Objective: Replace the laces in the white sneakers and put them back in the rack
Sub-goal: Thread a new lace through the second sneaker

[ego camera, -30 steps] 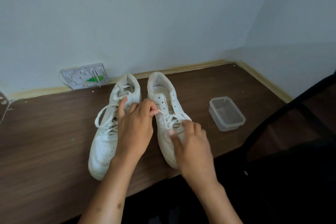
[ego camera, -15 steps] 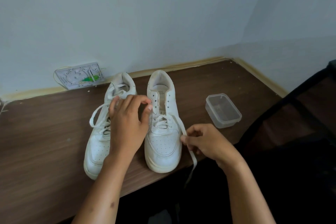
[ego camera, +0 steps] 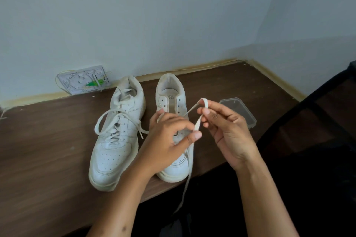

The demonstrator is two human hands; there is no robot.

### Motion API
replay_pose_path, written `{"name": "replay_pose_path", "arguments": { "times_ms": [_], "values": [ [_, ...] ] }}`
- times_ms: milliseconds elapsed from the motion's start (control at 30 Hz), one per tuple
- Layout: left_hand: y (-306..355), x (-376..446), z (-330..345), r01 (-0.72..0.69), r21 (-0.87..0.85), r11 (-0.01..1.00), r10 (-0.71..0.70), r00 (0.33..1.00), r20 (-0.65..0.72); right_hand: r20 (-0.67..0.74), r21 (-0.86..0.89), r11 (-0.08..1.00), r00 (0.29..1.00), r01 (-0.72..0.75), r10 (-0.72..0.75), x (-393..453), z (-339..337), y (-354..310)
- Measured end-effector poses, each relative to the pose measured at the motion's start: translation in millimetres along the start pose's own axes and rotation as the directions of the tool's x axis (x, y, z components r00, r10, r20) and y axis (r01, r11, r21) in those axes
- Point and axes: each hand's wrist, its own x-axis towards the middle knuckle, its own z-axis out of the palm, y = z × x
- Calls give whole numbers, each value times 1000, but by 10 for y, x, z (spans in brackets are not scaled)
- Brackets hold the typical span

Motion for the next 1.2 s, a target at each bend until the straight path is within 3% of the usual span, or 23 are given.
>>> {"name": "replay_pose_path", "arguments": {
  "times_ms": [133,233,267,333,400,433,533,600,700,800,967,1067,1200],
  "values": [
    [-41,-17,-247,122,-281,952,-95,990,108,-167,195,980,984,-36,69,70,-89,22],
    [-84,-56,-368,152,-373,915,-126,988,93,-296,251,965,943,-76,151,111,-108,81],
    [-83,-61,-379,149,-380,913,-135,989,64,-349,189,980,928,-67,131,122,-102,109],
    [-66,-58,-386,146,-353,924,-156,988,0,-448,-181,983,891,-6,-77,104,-87,127],
    [-64,-50,-375,114,-271,956,-133,990,-51,-329,-487,867,899,102,-291,73,-75,93],
    [-71,-49,-364,93,-232,968,-111,992,-64,-187,-505,847,937,166,-295,57,-54,69],
    [-83,-31,-336,35,-167,985,-49,996,-76,199,-483,856,975,186,-99,26,36,107],
    [-74,-10,-332,-14,-137,990,5,998,-65,278,-540,819,960,192,-42,21,73,181],
    [-108,-3,-353,-37,-107,994,30,997,-66,203,-575,791,973,211,-112,32,65,189],
    [-183,-26,-396,-8,-123,992,-3,996,-88,-51,-574,800,968,173,-247,54,-40,115],
    [-300,-55,-453,1,-104,995,-15,990,-140,-405,-645,761,811,75,-423,61,-186,43],
    [-329,-46,-457,-27,-41,999,20,986,-163,-374,-761,647,783,47,-498,45,-180,29],
    [-355,-21,-391,-68,83,994,80,985,-154,-49,-854,477,882,207,-470,54,-78,125]
  ]
}}
